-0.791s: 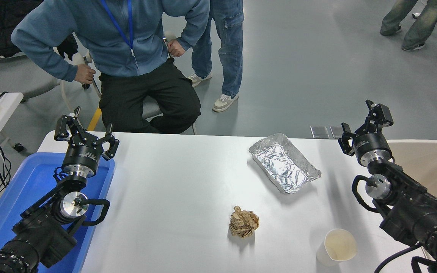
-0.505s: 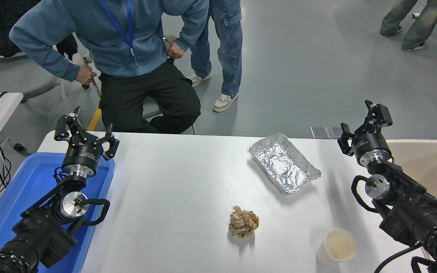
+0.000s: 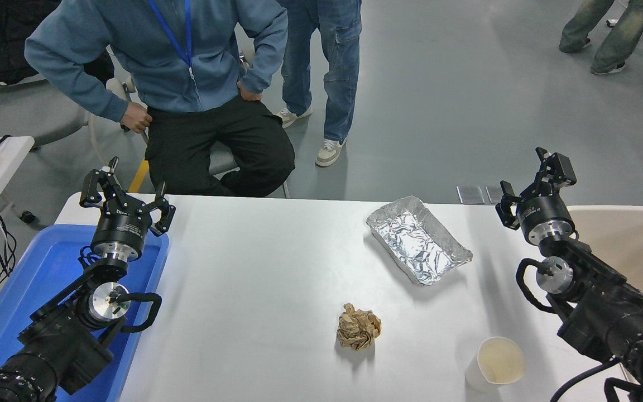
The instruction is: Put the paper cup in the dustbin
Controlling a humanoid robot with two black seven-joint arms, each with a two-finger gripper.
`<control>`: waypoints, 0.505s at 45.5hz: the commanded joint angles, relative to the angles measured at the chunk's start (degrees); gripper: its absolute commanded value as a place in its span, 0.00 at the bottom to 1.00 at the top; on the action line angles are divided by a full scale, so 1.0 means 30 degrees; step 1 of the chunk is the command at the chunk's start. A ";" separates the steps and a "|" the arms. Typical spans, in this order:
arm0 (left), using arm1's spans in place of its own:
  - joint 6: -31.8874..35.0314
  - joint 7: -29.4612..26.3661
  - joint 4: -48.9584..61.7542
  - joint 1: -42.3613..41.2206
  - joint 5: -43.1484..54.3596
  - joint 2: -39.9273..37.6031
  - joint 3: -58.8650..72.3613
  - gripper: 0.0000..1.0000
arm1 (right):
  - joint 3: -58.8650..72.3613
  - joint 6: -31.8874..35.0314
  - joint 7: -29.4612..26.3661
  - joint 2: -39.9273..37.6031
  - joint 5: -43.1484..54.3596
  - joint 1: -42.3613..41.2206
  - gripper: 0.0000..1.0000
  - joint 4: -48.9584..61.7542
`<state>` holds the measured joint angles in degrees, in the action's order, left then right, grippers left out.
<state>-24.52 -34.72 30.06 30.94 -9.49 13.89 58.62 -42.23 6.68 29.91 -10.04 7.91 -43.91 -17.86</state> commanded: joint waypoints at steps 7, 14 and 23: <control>0.0000 -0.0001 -0.0002 0.0000 0.0000 0.0000 0.0000 1.00 | -0.0221 0.0000 -0.0009 -0.0053 -0.0029 -0.0159 1.00 -0.0024; 0.0000 -0.0001 -0.0002 0.0000 0.0000 0.0000 0.0000 1.00 | 0.0042 0.0001 0.0020 -0.0141 0.0058 -0.0101 1.00 0.0064; 0.0000 -0.0001 -0.0002 0.0000 0.0000 0.0000 0.0000 1.00 | 0.0042 0.0000 0.0020 -0.0317 0.0059 0.0075 1.00 0.0123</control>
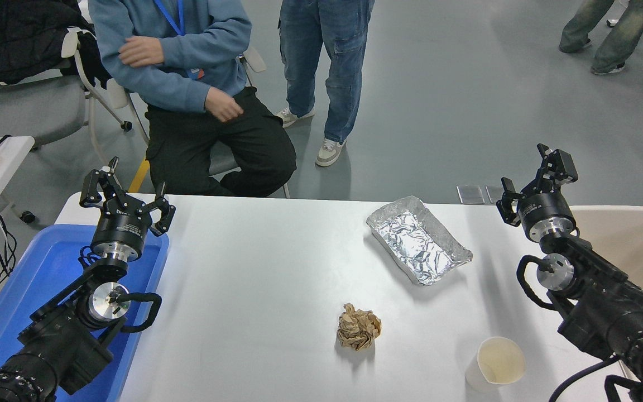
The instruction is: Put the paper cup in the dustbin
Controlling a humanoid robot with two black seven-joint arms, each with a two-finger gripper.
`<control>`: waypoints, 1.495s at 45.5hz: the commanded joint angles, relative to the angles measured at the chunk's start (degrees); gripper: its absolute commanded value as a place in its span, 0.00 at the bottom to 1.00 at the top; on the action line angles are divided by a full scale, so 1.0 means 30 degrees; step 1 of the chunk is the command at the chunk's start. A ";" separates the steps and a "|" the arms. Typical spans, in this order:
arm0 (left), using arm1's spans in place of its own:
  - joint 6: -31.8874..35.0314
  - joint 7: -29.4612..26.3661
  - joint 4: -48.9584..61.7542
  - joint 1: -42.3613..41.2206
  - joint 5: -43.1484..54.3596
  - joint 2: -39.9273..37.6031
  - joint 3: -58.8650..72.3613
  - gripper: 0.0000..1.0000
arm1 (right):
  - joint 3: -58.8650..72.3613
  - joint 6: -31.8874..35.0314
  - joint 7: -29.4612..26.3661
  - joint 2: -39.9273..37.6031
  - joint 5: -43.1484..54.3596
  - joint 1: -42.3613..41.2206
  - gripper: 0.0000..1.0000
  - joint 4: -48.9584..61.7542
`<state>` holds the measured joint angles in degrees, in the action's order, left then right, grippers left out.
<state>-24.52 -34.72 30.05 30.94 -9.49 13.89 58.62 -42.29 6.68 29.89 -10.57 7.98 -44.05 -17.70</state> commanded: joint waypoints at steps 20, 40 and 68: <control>0.0000 0.0000 0.0003 0.0029 0.0000 0.0000 0.0000 1.00 | 0.0063 0.0233 0.0026 -0.0052 0.0006 0.0036 1.00 -0.0077; 0.0000 0.0000 0.0032 0.0000 0.0000 0.0000 0.0000 1.00 | 0.2022 0.0263 -0.3106 -0.2540 0.0210 -0.0374 1.00 -0.4585; 0.0000 0.0000 0.0003 0.0000 -0.0001 0.0000 0.0000 1.00 | 0.9643 0.1201 -0.5978 -1.1066 0.4632 -0.2951 1.00 -1.6041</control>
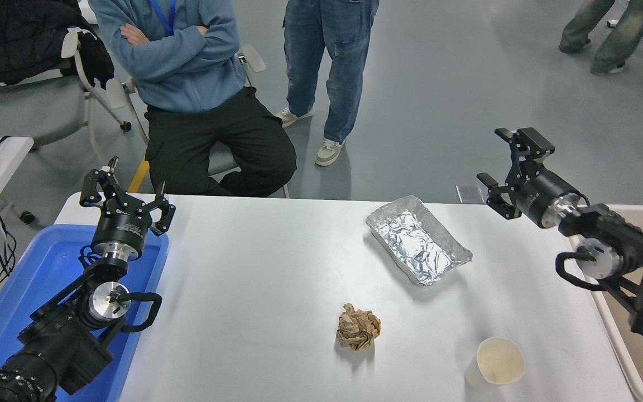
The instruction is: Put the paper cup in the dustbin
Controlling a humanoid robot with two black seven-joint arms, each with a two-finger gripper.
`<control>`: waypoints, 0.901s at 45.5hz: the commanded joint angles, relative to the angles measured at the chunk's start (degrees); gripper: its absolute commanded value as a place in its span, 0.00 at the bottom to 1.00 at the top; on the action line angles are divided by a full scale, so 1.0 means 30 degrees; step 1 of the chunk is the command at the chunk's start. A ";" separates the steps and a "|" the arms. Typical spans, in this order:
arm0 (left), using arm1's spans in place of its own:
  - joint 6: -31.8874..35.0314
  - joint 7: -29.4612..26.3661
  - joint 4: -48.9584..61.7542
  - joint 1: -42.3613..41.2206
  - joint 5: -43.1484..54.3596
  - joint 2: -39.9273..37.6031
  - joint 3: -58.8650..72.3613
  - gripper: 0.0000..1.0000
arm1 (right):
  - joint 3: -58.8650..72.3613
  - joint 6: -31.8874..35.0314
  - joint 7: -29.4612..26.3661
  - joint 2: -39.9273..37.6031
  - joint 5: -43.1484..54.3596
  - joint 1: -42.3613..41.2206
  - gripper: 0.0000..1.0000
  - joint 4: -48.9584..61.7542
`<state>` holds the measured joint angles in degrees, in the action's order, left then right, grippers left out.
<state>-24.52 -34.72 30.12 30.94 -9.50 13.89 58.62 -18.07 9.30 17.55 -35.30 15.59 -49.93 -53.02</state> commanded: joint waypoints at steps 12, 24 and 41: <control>0.0001 0.0001 -0.0020 -0.0001 0.0001 0.0000 -0.0001 1.00 | 0.1628 0.0621 -0.5088 -0.4082 0.9414 -0.1930 1.00 -0.6877; 0.0001 0.0001 0.0009 -0.0001 0.0001 0.0000 -0.0001 1.00 | 0.4817 0.2408 -0.5148 -0.5459 1.4958 -0.2575 1.00 -0.9074; 0.0001 0.0001 0.0009 -0.0001 0.0001 0.0029 -0.0001 1.00 | 0.8864 0.1647 -0.4972 -0.7685 2.0906 -0.3104 1.00 -1.0978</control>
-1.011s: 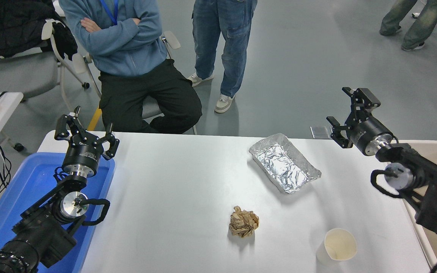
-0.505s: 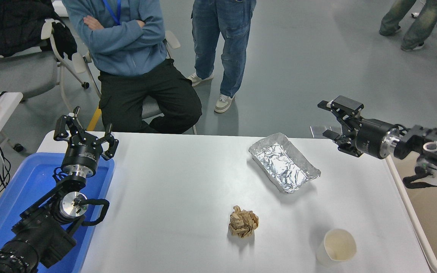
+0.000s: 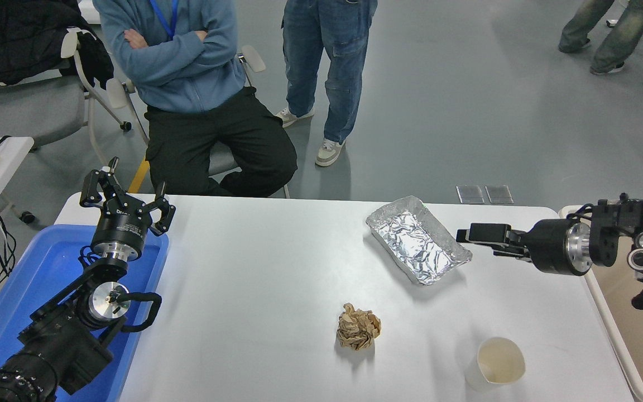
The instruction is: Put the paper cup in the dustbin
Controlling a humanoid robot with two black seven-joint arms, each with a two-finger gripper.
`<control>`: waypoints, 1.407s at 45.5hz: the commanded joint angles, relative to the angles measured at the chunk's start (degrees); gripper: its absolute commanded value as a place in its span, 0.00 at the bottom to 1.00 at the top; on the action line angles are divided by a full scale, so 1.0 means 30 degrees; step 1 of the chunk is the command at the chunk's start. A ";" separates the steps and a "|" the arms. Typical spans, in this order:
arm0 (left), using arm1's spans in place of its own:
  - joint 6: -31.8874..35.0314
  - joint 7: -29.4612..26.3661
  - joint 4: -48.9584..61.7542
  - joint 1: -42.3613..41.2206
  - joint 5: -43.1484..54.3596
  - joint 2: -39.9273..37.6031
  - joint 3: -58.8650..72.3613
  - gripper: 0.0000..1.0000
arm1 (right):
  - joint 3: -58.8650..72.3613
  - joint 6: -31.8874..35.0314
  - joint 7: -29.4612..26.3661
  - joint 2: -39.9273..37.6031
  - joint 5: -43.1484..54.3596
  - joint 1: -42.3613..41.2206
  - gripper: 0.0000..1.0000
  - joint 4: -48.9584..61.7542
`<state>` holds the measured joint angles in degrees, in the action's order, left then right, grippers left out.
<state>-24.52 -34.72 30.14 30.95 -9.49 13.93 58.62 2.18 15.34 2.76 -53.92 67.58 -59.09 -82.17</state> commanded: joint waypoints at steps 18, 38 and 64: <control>0.0000 0.0001 0.0001 -0.0006 0.0001 0.0016 0.0000 1.00 | 0.3083 -0.0426 0.0134 -0.3324 0.4806 0.1209 1.00 -0.2845; 0.0000 0.0001 0.0001 0.0023 0.0001 0.0016 0.0000 1.00 | 0.1855 -0.1246 0.0222 -0.2241 0.4221 0.3055 1.00 -0.2435; 0.0000 0.0001 0.0001 -0.0006 0.0001 0.0016 0.0000 1.00 | 0.1150 -0.1217 0.0222 -0.0396 0.3869 0.4198 1.00 -0.0824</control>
<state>-24.52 -34.72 30.13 30.94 -9.49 13.97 58.62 6.09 11.76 3.43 -58.02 79.23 -48.12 -87.51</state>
